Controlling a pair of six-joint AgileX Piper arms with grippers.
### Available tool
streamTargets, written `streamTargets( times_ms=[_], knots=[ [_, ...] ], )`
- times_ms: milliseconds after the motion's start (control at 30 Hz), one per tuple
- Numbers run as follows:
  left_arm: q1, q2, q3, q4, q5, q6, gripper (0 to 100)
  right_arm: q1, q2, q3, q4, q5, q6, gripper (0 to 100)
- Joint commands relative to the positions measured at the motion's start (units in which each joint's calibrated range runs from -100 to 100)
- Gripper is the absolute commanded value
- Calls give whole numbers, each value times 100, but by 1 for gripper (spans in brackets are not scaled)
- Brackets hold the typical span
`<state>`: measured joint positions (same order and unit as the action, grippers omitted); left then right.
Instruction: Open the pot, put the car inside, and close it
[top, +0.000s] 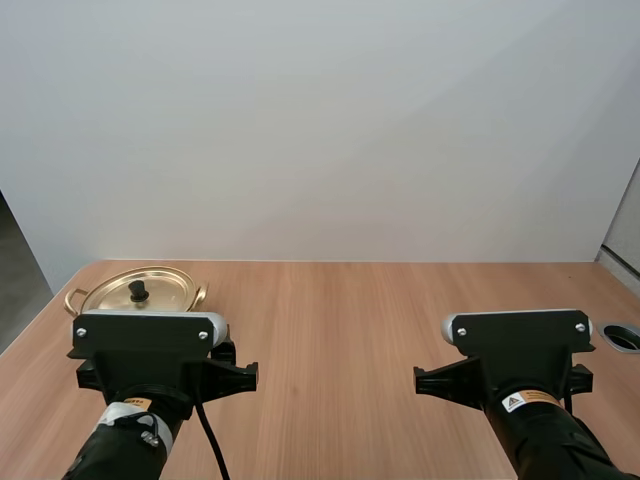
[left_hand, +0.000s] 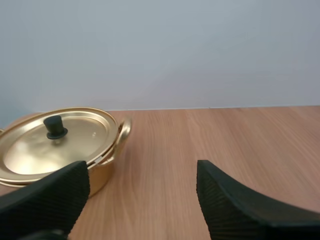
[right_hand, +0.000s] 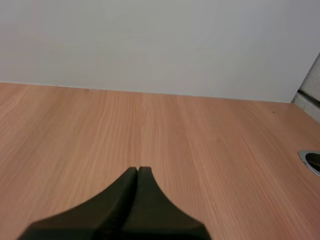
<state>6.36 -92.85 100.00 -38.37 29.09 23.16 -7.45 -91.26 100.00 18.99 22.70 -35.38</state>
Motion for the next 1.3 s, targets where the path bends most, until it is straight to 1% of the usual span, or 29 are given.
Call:
streamTargets(
  times_ms=[0, 167, 567, 700, 900, 933, 967, 1033, 1100, 1167, 1200, 1267],
  knots=[
    [-3, -6, 0, -32, 203, 2, 100, -2, -297, 0, 48, 243, -5, 0],
    [-3, -6, 0, -41, 155, 2, 100, -2, -525, 0, 46, 243, -5, 0],
    [-10, -105, 0, -30, 23, 2, 100, 13, -526, 0, 98, 243, -5, 0],
    [-106, -521, 0, -30, 23, 2, 100, 13, -526, 0, 98, 243, -5, 0],
    [-377, -715, 0, 45, 23, 2, 100, 13, -526, 0, 98, 243, -5, 0],
    [-424, -715, 0, 183, 23, 2, 100, 13, -526, 0, 98, 243, -5, 0],
    [-457, -715, 0, 458, 23, 2, 100, 13, -526, 0, 98, 243, -5, 0],
    [-512, -715, 0, 1406, 23, 2, 100, 13, -526, 0, 98, 243, -5, 0],
    [-564, -715, 0, 2619, 45, 2, 100, 13, -526, 0, 98, 243, -5, 0],
    [-564, -715, 0, 3448, 42, 2, 100, 13, -526, 0, 98, 243, -5, 0],
    [-564, -715, 0, 3719, 42, 2, 100, 13, -526, 0, 98, 243, -5, 0],
    [-564, -715, 0, 3872, 22, 2, 100, 13, -526, 0, 98, 243, -5, 0]
  ],
)
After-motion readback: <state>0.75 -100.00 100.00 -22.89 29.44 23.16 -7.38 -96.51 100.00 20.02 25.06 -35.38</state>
